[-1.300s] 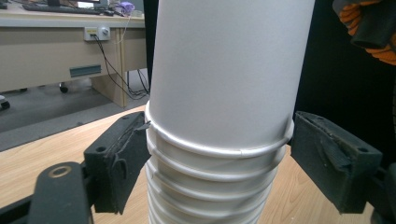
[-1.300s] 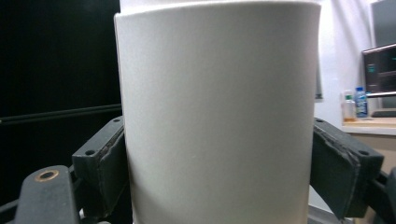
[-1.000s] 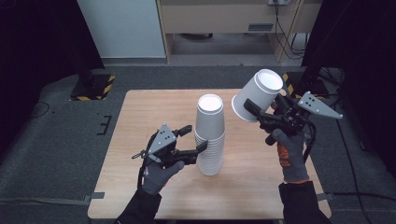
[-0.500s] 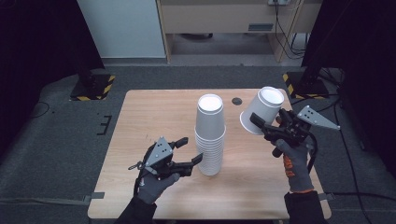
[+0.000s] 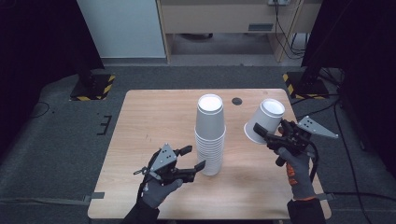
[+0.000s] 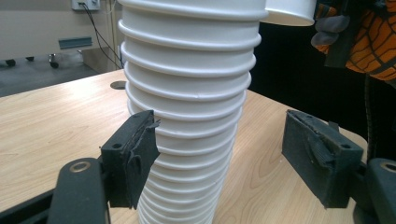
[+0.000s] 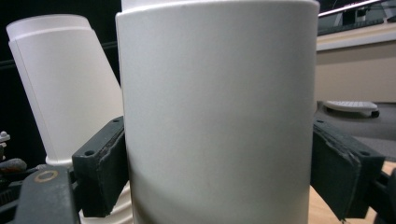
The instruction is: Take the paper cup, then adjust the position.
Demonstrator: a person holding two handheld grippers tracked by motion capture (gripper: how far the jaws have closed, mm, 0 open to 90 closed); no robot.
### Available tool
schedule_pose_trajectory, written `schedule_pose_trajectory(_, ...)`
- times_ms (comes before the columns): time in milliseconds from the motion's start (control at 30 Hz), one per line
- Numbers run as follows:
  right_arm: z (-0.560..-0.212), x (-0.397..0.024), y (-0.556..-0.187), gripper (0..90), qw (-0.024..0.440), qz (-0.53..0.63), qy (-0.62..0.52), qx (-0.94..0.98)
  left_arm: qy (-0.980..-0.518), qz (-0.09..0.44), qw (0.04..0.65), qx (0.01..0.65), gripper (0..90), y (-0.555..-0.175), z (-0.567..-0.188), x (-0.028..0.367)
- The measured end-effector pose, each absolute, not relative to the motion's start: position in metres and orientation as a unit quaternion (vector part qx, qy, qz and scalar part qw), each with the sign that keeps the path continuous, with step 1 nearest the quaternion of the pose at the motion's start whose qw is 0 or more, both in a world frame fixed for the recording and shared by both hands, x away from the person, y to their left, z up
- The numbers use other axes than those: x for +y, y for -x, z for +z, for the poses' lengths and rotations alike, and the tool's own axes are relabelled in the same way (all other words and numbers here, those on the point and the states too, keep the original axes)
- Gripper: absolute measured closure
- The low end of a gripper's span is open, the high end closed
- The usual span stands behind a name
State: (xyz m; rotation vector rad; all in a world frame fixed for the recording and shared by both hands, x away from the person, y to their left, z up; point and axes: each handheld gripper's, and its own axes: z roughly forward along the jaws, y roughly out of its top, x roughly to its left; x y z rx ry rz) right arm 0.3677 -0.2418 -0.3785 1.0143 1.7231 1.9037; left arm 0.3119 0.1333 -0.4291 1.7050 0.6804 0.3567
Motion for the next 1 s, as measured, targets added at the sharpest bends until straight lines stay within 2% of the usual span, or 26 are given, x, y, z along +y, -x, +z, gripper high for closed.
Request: schedule_pose_trajectory(1000,-0.408,-0.263,-0.352,16.2,0.167,0.670,-0.379,0.616,-0.753,0.111,0.587,0.275,31.1,-0.297,-0.446,0.102)
